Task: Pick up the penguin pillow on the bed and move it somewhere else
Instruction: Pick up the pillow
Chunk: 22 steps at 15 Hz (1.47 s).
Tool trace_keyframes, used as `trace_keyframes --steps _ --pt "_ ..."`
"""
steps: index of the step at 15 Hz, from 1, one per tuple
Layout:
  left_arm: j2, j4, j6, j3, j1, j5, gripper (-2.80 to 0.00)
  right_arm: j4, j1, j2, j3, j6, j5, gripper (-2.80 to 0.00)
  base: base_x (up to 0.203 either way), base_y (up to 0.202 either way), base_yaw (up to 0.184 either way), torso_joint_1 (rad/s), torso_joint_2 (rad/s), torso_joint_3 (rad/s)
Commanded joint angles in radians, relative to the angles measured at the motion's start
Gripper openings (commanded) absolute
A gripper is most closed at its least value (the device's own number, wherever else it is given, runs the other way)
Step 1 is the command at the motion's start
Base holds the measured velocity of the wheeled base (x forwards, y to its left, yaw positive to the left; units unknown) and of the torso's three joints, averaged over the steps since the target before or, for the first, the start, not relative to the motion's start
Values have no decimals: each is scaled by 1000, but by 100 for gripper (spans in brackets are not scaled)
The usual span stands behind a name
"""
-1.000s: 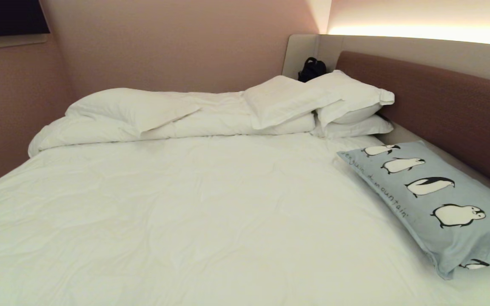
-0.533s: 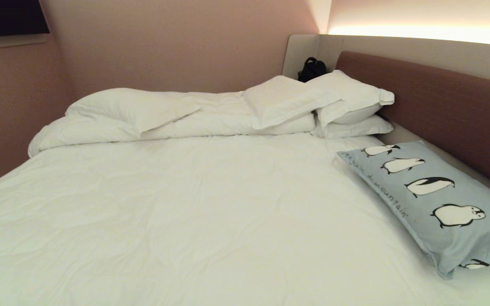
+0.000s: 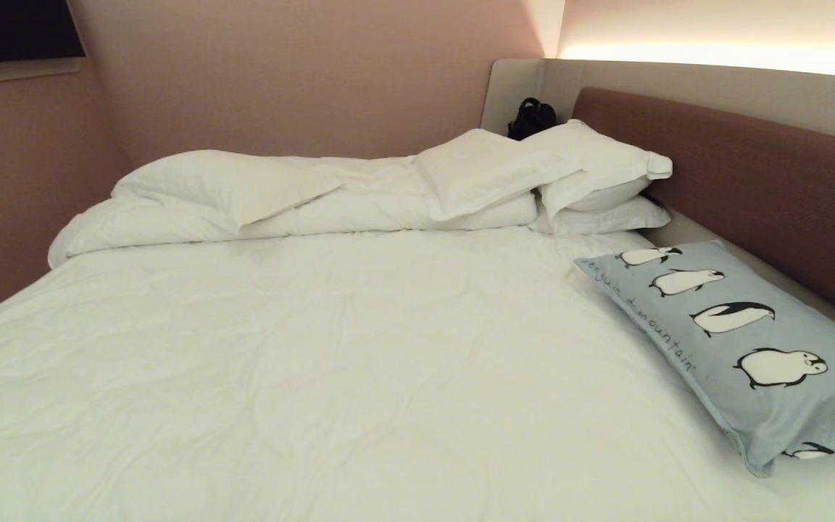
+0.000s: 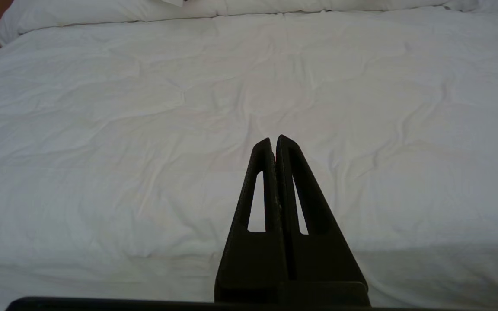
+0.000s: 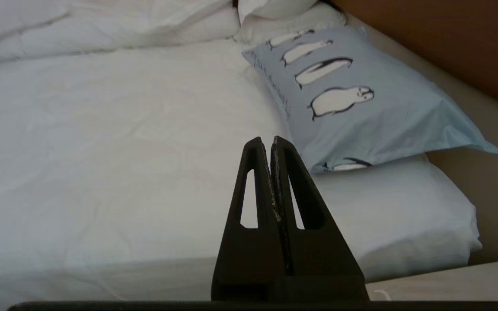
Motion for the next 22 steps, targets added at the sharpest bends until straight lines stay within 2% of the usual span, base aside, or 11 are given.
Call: trace_keyframes --steps 1,4,11,18,22 --pt "0 0 0 0 0 0 -280 -170 0 -2 85 -27 -2 -280 0 0 0 0 0 0" --pt "0 0 0 0 0 0 -280 -282 0 -2 202 -111 -1 -280 0 0 0 0 0 0" --pt "0 0 0 0 0 0 -280 -326 0 -2 330 -119 50 -280 0 0 0 0 0 0" --pt "0 0 0 0 0 0 -280 -330 0 -3 384 -93 68 -280 0 0 0 0 0 0" --pt "0 0 0 0 0 0 -280 -330 -1 -3 384 -15 62 -280 0 0 0 0 0 0"
